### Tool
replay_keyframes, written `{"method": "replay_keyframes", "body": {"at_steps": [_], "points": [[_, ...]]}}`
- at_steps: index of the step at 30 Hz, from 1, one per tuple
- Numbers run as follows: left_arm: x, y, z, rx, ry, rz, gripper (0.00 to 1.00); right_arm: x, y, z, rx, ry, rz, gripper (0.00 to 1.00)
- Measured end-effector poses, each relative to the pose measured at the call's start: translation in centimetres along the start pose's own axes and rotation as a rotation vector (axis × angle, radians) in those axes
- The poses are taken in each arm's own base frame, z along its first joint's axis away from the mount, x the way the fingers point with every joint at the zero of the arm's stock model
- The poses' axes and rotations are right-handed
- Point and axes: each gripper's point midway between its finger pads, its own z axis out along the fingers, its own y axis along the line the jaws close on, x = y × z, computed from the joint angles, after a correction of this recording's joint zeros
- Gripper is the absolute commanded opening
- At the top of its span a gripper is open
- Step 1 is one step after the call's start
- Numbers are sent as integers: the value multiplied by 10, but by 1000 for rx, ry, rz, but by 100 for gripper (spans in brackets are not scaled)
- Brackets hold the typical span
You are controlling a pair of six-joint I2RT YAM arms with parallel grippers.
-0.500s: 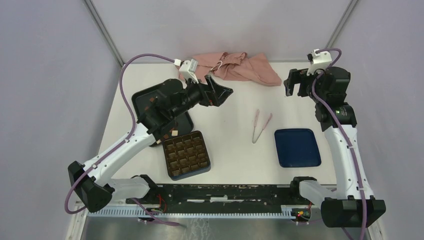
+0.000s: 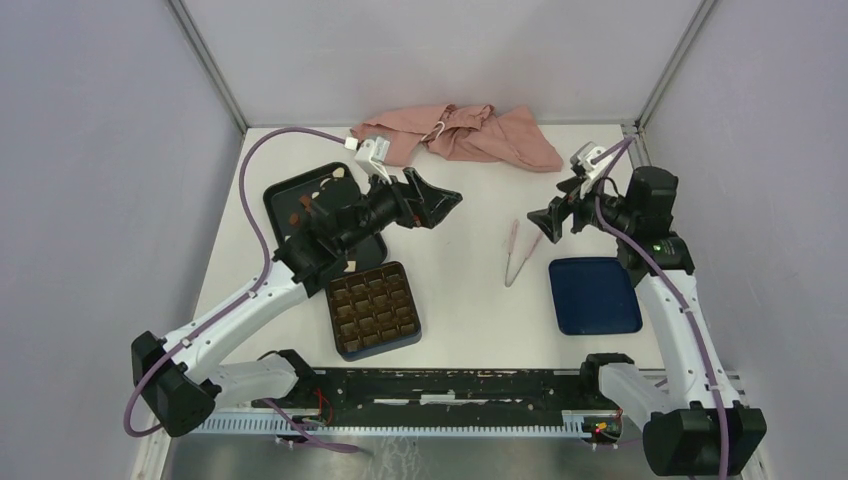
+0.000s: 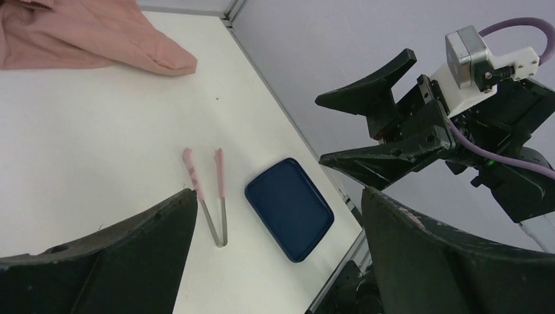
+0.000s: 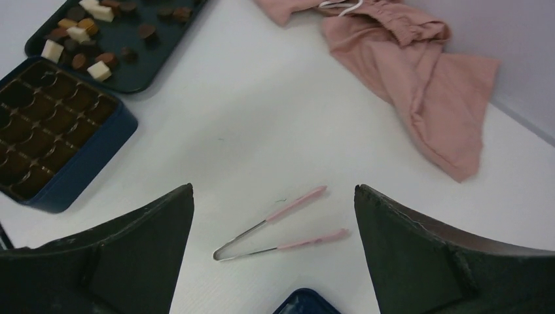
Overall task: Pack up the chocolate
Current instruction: Pick up the clamp from the center of the board.
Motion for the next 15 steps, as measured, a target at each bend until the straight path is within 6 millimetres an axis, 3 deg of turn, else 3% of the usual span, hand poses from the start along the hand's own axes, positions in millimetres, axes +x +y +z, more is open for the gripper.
{"method": "replay_keyframes", "body": {"at_steps": [3, 5, 11, 15], "points": [[11, 9, -1, -16, 15, -1, 100, 19, 15, 6, -91, 29, -14, 98], [21, 21, -3, -47, 25, -3, 100, 31, 14, 13, -92, 72, -29, 98], [45, 58, -6, -162, 44, -19, 100, 79, -14, 32, 59, 269, -41, 98], [60, 77, -4, -220, 62, -50, 100, 130, -31, 47, 169, 454, 102, 98]]}}
